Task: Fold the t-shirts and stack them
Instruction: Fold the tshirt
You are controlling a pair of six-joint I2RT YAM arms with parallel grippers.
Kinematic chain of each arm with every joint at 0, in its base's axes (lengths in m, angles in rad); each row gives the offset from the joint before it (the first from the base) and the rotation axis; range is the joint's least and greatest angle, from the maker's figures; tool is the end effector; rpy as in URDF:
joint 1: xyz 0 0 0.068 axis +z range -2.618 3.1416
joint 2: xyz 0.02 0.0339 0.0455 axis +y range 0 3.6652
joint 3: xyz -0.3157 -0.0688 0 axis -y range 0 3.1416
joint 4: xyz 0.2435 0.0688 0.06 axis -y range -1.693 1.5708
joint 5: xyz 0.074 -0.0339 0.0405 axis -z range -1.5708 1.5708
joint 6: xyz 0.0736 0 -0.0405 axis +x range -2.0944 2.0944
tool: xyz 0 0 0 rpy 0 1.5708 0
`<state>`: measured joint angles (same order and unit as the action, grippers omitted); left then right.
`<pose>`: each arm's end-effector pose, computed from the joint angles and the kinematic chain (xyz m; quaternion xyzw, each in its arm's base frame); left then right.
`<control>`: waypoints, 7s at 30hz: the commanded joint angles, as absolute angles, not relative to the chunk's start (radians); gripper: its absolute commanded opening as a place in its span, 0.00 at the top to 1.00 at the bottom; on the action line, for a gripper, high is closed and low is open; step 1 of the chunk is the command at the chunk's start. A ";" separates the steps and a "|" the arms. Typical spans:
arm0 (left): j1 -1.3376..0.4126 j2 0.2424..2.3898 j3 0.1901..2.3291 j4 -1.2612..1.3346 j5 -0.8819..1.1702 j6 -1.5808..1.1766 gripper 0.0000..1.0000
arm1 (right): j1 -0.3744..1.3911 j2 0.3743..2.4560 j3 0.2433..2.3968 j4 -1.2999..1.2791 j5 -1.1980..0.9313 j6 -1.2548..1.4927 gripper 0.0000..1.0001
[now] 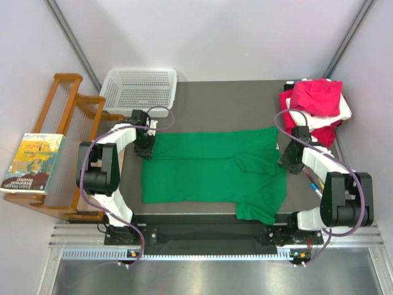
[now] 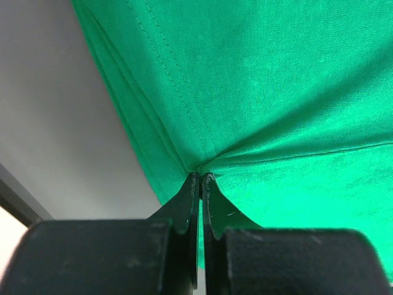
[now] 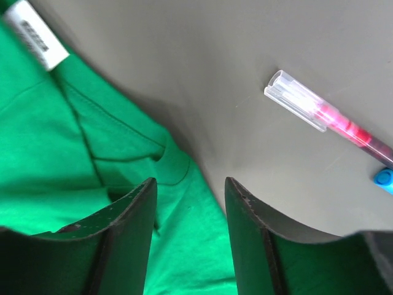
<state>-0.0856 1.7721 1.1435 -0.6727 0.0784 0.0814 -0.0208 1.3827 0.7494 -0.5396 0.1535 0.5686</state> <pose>0.3528 -0.0361 0.1861 0.0878 0.9863 -0.0391 0.1342 0.2493 -0.0164 0.1926 0.2984 0.9309 -0.0191 0.2100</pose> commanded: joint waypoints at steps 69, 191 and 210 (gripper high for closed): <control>-0.029 1.556 1.223 -0.902 0.231 0.216 0.09 | -0.077 1.278 0.811 -0.563 0.078 0.542 0.00; -0.298 1.243 0.773 -0.818 -0.038 0.429 0.49 | 1.181 1.301 0.733 -1.008 0.361 1.244 0.10; -0.353 1.108 0.601 -0.813 -0.005 0.590 0.43 | 1.106 1.316 0.704 -0.974 0.345 1.189 0.09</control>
